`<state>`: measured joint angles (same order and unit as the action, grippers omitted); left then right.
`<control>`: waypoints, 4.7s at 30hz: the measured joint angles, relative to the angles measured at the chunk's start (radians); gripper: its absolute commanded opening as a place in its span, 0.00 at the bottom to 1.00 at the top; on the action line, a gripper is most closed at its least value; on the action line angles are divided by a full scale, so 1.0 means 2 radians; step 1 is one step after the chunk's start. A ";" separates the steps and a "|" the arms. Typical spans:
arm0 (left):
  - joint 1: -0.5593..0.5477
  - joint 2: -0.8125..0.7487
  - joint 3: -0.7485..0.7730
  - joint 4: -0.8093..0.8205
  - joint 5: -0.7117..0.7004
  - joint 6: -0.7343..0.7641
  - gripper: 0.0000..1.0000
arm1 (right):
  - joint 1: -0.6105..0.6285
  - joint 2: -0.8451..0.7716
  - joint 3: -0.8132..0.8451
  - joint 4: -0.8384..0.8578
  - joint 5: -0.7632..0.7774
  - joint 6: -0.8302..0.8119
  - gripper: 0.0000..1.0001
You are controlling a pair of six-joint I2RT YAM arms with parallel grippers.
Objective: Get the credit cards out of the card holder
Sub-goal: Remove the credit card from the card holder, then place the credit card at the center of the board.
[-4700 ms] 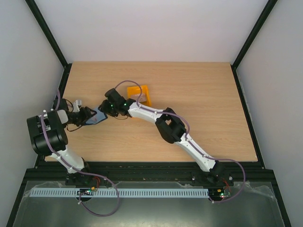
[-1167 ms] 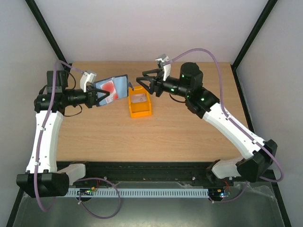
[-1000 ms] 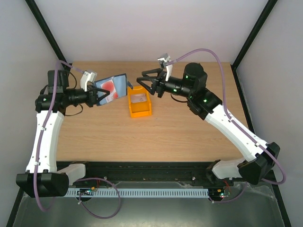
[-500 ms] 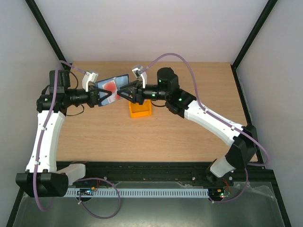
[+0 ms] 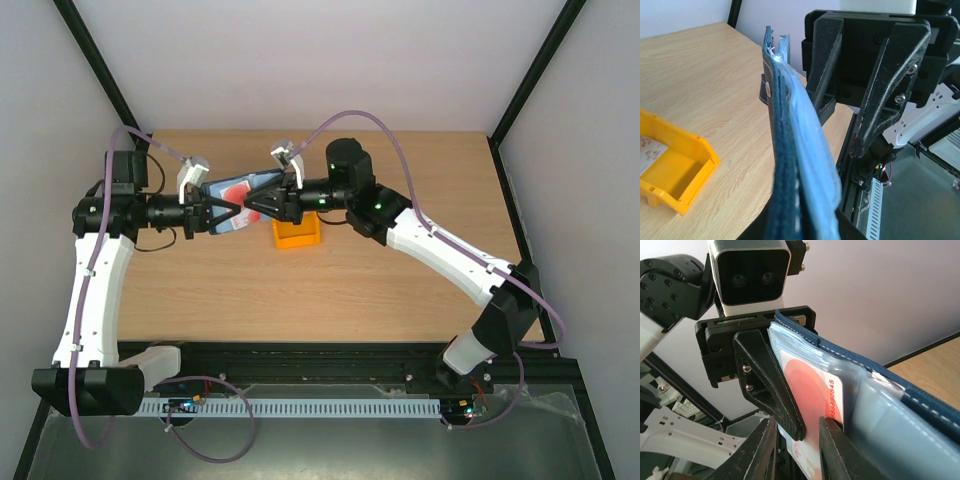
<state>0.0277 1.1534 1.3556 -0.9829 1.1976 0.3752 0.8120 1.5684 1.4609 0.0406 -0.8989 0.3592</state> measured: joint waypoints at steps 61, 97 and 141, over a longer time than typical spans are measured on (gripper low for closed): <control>0.000 -0.004 0.016 -0.050 0.043 0.068 0.02 | -0.032 -0.052 -0.045 -0.002 -0.043 -0.019 0.02; 0.111 -0.014 -0.140 0.205 -0.203 -0.183 0.02 | 0.023 0.035 -0.242 0.191 0.492 0.613 0.02; 0.110 0.014 -0.213 0.208 -0.040 -0.149 0.02 | -0.149 0.027 -0.490 0.258 0.491 0.691 0.01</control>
<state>0.2474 1.1820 0.9302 -0.5674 1.1175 0.0780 0.5144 1.6230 0.4805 0.5564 0.0837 1.7420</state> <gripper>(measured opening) 0.060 0.017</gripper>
